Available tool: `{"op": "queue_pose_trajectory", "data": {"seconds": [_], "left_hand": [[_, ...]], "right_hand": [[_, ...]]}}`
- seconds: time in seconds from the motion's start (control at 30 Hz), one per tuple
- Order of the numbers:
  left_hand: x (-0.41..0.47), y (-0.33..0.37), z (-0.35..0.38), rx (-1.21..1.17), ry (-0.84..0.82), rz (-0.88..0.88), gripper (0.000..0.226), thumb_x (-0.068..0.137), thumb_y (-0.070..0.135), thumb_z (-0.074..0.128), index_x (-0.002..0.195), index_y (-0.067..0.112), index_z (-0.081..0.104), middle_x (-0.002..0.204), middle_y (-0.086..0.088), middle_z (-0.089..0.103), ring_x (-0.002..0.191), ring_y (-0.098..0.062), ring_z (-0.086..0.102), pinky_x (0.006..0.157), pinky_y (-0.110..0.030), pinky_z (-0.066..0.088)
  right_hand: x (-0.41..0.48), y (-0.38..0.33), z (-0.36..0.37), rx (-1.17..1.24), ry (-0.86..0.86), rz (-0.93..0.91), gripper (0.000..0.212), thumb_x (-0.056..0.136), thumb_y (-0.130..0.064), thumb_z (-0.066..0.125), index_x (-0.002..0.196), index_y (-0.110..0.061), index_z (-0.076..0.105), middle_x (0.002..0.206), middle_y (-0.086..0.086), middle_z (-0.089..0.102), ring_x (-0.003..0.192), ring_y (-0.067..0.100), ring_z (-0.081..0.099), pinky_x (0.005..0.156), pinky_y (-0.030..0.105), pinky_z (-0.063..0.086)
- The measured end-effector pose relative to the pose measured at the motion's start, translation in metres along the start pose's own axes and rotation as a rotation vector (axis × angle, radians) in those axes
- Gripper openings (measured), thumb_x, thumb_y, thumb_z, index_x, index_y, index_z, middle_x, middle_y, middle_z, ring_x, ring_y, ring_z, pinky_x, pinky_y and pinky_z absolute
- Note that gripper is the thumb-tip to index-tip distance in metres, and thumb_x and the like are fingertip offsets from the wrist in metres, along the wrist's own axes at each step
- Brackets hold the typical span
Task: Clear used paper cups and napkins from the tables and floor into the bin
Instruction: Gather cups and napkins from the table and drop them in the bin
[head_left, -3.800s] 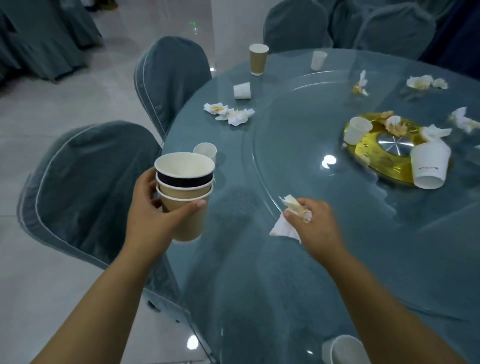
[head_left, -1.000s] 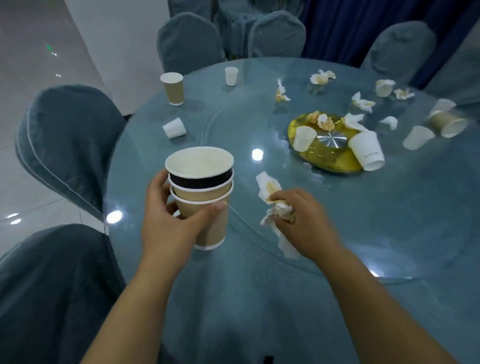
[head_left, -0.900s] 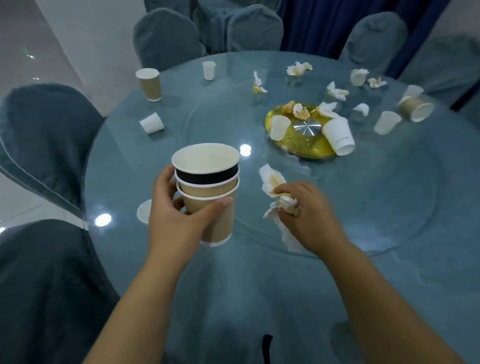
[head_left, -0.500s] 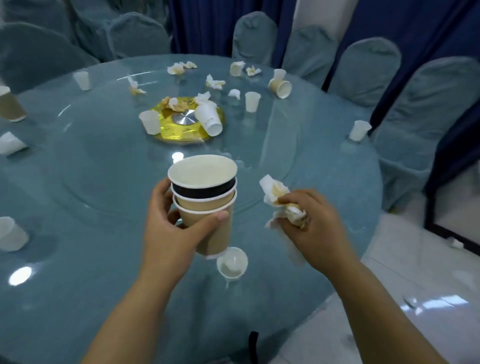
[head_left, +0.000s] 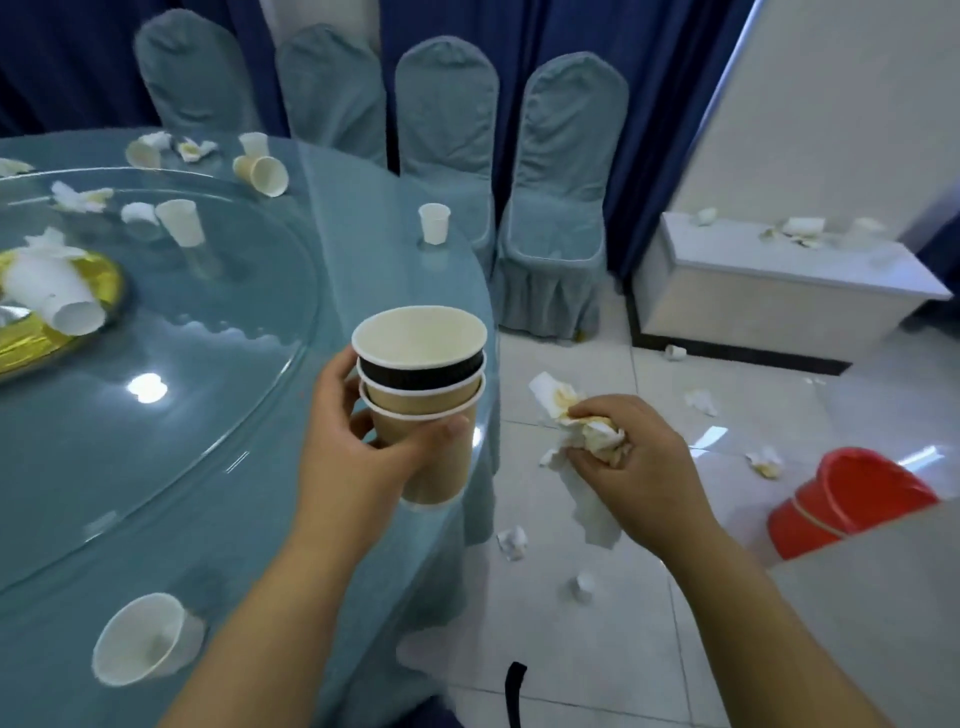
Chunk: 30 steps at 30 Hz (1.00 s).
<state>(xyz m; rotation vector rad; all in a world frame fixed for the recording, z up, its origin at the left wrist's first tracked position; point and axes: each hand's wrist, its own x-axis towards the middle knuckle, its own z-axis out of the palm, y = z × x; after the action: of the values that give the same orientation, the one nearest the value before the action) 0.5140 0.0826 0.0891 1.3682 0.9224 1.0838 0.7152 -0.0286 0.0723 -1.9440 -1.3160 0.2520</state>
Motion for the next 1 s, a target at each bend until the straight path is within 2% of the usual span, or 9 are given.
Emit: {"op": "queue_pose_trajectory", "data": {"seconds": [0.1,0.27,0.37,0.47,0.6,0.7,0.8,1.0], "left_hand": [[0.023,-0.012,0.035,-0.009,-0.079,-0.022,0.091,0.039,0.037,0.084,0.122,0.038,0.048,0.118,0.016,0.060,0.102,-0.009,0.064,0.078,-0.028,0.053],[0.070,-0.033,0.090,0.012,-0.182,-0.038,0.091,0.044,0.035,0.087,0.126,0.033,0.047,0.120,0.015,0.059,0.103,-0.012,0.063,0.079,-0.030,0.053],[0.104,-0.042,0.122,0.017,-0.247,-0.054,0.085,0.056,0.014,0.090,0.127,0.031,0.046,0.121,0.013,0.058,0.105,-0.015,0.062,0.078,-0.027,0.052],[0.135,-0.046,0.150,0.038,-0.304,-0.065,0.087,0.054,0.020,0.088,0.128,0.030,0.045,0.122,0.014,0.057,0.106,-0.015,0.061,0.081,-0.028,0.053],[0.164,-0.057,0.188,0.032,-0.377,-0.095,0.080,0.063,0.009,0.084,0.126,0.033,0.042,0.119,0.019,0.054,0.107,-0.013,0.058,0.085,-0.033,0.052],[0.178,-0.067,0.220,0.036,-0.440,-0.127,0.080,0.063,0.010,0.083,0.125,0.037,0.040,0.118,0.020,0.054,0.107,-0.010,0.057,0.079,-0.025,0.050],[0.189,-0.077,0.262,0.046,-0.493,-0.152,0.081,0.064,0.011,0.082,0.127,0.037,0.038,0.120,0.015,0.053,0.109,-0.013,0.055,0.075,-0.019,0.046],[0.208,-0.093,0.377,0.083,-0.600,-0.170,0.082,0.065,0.015,0.082,0.130,0.038,0.037,0.125,0.012,0.053,0.112,-0.015,0.054,0.083,-0.030,0.049]], "right_hand": [[0.007,0.030,-0.016,-0.020,0.029,0.103,0.027,0.080,-0.016,0.072,0.102,-0.026,0.061,0.101,-0.012,0.057,0.088,-0.002,0.053,0.076,0.002,0.037],[0.038,0.070,-0.034,-0.072,0.086,0.239,0.030,0.076,-0.009,0.072,0.102,-0.023,0.065,0.098,-0.013,0.059,0.085,-0.001,0.052,0.075,-0.002,0.034],[0.067,0.086,-0.044,-0.078,0.096,0.309,0.030,0.078,-0.010,0.071,0.102,-0.025,0.065,0.098,-0.013,0.059,0.090,0.002,0.053,0.076,0.005,0.038],[0.095,0.101,-0.053,-0.063,0.115,0.361,0.028,0.080,-0.012,0.069,0.103,-0.028,0.065,0.100,-0.015,0.058,0.093,0.004,0.055,0.080,0.013,0.041],[0.116,0.127,-0.065,-0.043,0.148,0.452,0.031,0.079,-0.009,0.068,0.104,-0.027,0.065,0.104,-0.013,0.060,0.098,0.007,0.056,0.087,0.023,0.044],[0.126,0.155,-0.076,-0.050,0.171,0.516,0.033,0.077,-0.010,0.067,0.105,-0.028,0.065,0.106,-0.011,0.062,0.100,0.009,0.057,0.089,0.027,0.045],[0.136,0.188,-0.094,-0.063,0.192,0.554,0.033,0.077,-0.011,0.067,0.105,-0.028,0.065,0.106,-0.012,0.062,0.100,0.009,0.057,0.087,0.028,0.045],[0.151,0.273,-0.153,-0.016,0.245,0.649,0.030,0.079,-0.013,0.067,0.106,-0.026,0.065,0.101,-0.012,0.061,0.098,0.011,0.057,0.088,0.032,0.047]]}}
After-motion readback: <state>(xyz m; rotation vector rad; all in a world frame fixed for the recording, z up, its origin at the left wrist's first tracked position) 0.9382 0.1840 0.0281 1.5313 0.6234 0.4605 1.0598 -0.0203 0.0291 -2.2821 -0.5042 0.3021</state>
